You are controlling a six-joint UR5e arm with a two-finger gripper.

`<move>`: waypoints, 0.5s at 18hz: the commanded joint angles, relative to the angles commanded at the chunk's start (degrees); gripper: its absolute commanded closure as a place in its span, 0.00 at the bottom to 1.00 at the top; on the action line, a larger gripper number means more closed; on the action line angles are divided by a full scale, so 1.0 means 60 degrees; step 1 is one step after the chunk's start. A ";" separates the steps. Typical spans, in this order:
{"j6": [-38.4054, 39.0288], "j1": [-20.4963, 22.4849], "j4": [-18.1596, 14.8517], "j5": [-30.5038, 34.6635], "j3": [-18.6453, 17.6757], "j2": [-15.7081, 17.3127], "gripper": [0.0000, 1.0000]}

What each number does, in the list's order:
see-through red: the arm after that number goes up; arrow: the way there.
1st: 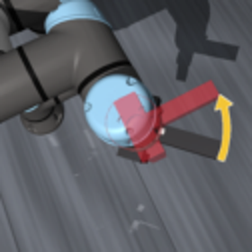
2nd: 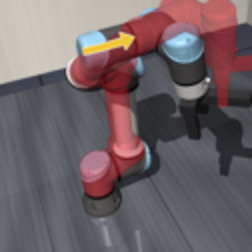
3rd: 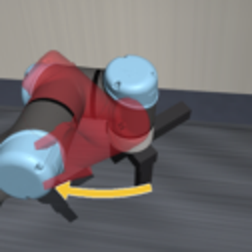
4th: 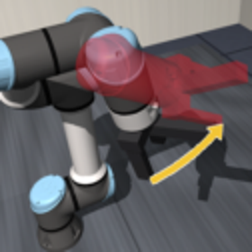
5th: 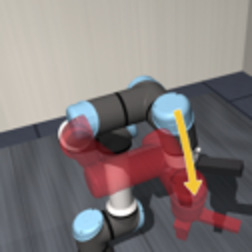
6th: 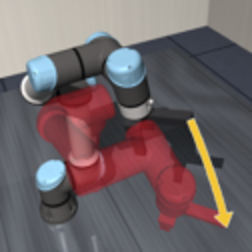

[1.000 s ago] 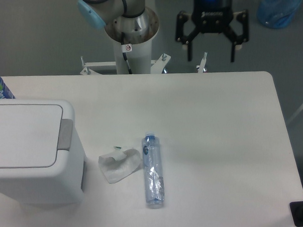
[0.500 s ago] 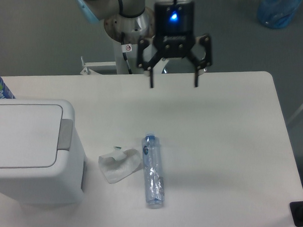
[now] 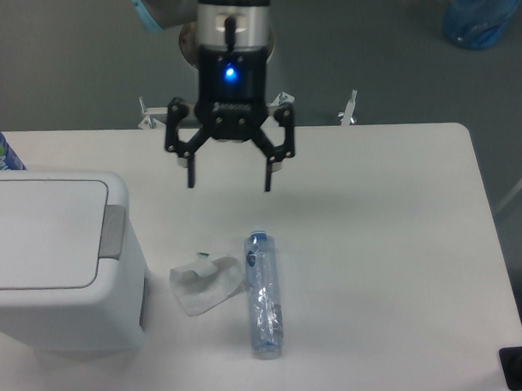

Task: Open the trash can
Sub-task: 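Move the open gripper down toward the trash can lid edge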

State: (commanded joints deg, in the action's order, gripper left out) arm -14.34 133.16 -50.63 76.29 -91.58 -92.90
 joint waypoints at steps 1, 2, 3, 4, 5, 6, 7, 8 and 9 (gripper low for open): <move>0.0132 -0.0044 0.0000 -0.0015 0.0000 -0.0029 0.00; 0.0249 -0.0102 0.0000 -0.0015 0.0015 -0.0044 0.00; 0.0468 -0.0190 0.0015 -0.0015 0.0029 -0.0117 0.00; 0.0789 -0.0249 0.0015 -0.0015 0.0058 -0.0161 0.00; 0.1083 -0.0278 0.0015 -0.0015 0.0073 -0.0190 0.00; 0.1259 -0.0337 0.0015 -0.0029 0.0073 -0.0263 0.00; 0.1305 -0.0439 0.0015 -0.0044 0.0073 -0.0336 0.00; 0.1320 -0.0498 0.0015 -0.0029 0.0073 -0.0395 0.00; 0.1334 -0.0527 0.0015 -0.0044 0.0073 -0.0468 0.00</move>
State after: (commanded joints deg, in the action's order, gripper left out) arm -6.33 129.99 -50.54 76.03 -91.14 -95.71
